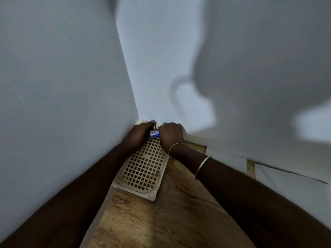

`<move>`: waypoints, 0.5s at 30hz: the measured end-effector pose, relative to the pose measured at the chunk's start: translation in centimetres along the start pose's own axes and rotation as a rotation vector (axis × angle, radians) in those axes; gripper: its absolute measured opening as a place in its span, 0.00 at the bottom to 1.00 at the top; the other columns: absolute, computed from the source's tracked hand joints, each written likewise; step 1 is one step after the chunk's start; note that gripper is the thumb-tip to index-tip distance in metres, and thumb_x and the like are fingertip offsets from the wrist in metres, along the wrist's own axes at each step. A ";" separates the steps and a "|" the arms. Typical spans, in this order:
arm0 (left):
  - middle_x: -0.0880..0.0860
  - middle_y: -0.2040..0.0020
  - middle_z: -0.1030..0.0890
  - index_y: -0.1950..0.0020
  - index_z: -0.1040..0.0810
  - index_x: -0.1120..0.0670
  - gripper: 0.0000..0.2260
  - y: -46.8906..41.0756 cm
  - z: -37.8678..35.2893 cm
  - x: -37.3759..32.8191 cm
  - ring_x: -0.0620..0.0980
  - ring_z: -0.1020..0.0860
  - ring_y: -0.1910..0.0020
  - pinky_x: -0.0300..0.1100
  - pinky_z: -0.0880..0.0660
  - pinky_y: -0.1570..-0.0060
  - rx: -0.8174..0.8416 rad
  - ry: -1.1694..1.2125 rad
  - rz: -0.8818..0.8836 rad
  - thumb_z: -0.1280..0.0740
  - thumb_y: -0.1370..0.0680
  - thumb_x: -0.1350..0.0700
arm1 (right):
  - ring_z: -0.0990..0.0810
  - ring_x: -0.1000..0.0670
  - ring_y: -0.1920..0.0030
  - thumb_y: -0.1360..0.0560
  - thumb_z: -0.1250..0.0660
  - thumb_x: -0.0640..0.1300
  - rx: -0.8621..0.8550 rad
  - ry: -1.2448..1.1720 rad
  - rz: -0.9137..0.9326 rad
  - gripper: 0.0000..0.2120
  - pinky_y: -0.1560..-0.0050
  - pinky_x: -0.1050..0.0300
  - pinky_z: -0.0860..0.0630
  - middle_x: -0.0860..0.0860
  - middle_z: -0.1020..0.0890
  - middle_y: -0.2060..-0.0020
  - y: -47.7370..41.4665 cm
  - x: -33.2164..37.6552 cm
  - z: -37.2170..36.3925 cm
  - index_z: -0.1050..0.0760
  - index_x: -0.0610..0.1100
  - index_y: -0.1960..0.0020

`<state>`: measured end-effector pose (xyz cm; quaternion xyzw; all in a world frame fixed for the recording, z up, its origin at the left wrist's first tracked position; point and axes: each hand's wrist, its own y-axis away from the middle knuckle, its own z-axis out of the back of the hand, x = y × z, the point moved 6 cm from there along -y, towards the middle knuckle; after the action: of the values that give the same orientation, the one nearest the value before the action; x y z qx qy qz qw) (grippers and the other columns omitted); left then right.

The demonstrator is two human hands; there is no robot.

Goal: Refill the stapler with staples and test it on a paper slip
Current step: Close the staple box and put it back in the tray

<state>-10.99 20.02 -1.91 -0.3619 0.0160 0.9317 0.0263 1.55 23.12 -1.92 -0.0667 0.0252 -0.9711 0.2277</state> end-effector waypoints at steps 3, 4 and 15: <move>0.50 0.38 0.16 0.34 0.20 0.50 0.19 1.0 0.6 0.2 0.46 0.19 0.40 0.48 0.23 0.35 -0.064 -0.032 -0.032 0.35 0.23 0.65 | 0.19 0.42 0.50 0.27 0.35 0.40 -0.037 -0.016 -0.006 0.06 0.47 0.47 0.27 0.47 0.17 0.55 0.7 -0.1 0.8 0.20 0.46 0.54; 0.49 0.38 0.16 0.34 0.20 0.49 0.20 1.6 0.8 0.3 0.42 0.19 0.40 0.43 0.24 0.35 -0.079 -0.008 -0.006 0.35 0.23 0.63 | 0.19 0.42 0.50 0.27 0.34 0.41 -0.030 -0.024 0.010 0.05 0.47 0.47 0.27 0.46 0.17 0.54 1.2 0.0 0.8 0.20 0.46 0.53; 0.57 0.43 0.14 0.38 0.16 0.56 0.13 8.6 -1.3 2.3 0.55 0.16 0.45 0.39 0.29 0.43 -0.157 -0.114 0.260 0.31 0.22 0.60 | 0.17 0.44 0.49 0.29 0.27 0.52 0.101 -0.153 0.103 0.12 0.48 0.49 0.23 0.48 0.15 0.53 6.0 3.1 -2.1 0.18 0.48 0.49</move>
<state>-12.33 11.47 -4.34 -0.3042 -0.0115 0.9447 -0.1222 1.10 16.39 -4.09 -0.1279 -0.0376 -0.9502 0.2819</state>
